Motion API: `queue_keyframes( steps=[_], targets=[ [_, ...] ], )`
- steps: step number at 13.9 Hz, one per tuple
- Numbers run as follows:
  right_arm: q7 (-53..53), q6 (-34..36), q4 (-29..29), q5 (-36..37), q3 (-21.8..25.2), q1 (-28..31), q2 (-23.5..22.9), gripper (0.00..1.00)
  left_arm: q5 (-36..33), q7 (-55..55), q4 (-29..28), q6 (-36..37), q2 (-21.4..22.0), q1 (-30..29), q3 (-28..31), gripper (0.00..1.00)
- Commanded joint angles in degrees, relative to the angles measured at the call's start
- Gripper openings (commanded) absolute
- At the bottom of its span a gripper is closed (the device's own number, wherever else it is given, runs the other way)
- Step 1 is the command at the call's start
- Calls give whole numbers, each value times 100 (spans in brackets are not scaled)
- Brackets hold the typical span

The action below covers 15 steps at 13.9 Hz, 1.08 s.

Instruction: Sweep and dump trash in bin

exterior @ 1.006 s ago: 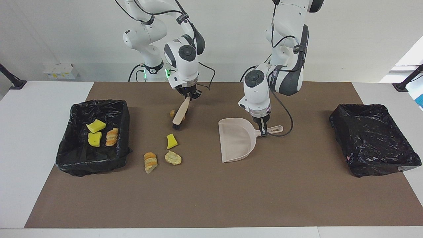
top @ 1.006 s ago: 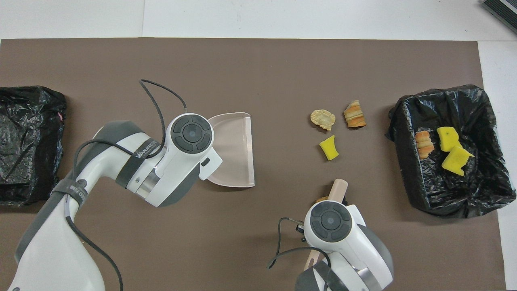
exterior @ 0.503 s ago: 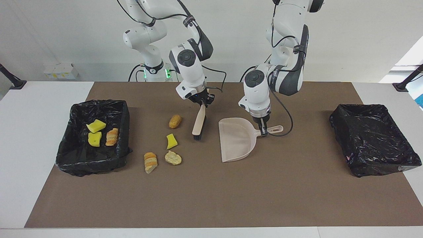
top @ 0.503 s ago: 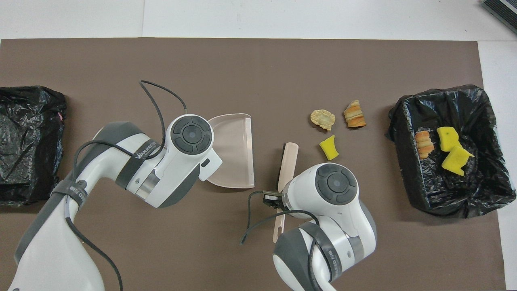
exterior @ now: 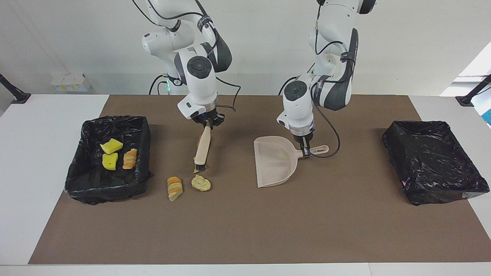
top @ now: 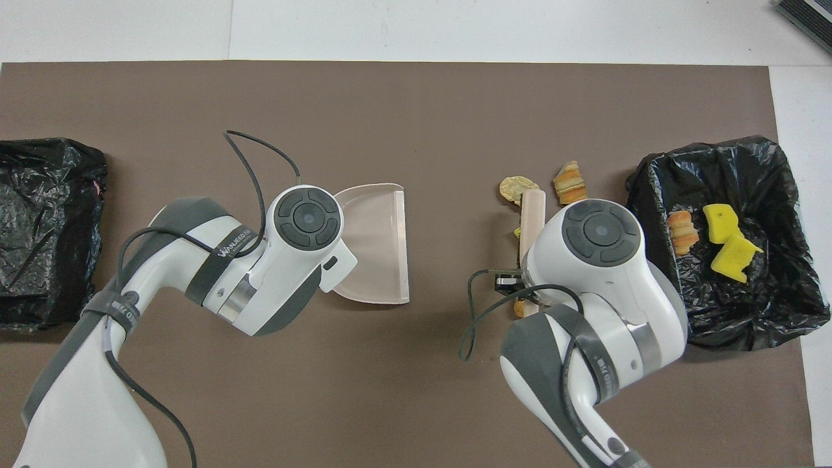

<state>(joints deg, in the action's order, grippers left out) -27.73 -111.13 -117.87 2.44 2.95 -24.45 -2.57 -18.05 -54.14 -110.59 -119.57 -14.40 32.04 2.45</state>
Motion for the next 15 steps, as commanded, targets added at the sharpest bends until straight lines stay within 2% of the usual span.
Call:
queue_keyframes(
  steps=[1, 3, 5, 7, 10, 15],
  targets=[
    [1055, 83, 351, 597, -58, 615, -278, 0, -94, 106, -288, -84, 148, 110, 54, 0],
    [1856, 13, 510, 1281, -58, 906, -462, 0, -94, 106, -288, -84, 148, 110, 54, 0],
    [2008, 22, 738, 1942, -58, 1021, -875, 0, -102, 114, -288, -84, 148, 110, 54, 0],
    [2166, -74, 792, 2269, -66, 1205, -1104, 0, -94, 114, -296, -84, 148, 110, 54, 0],
    [2429, -181, 634, 2165, -101, 1153, -1132, 0, -102, 150, -288, -84, 148, 101, 54, 0],
    [2369, -373, 520, 927, -128, 731, -1167, 0, -102, 150, -323, -84, 166, 101, 54, 0]
  ],
)
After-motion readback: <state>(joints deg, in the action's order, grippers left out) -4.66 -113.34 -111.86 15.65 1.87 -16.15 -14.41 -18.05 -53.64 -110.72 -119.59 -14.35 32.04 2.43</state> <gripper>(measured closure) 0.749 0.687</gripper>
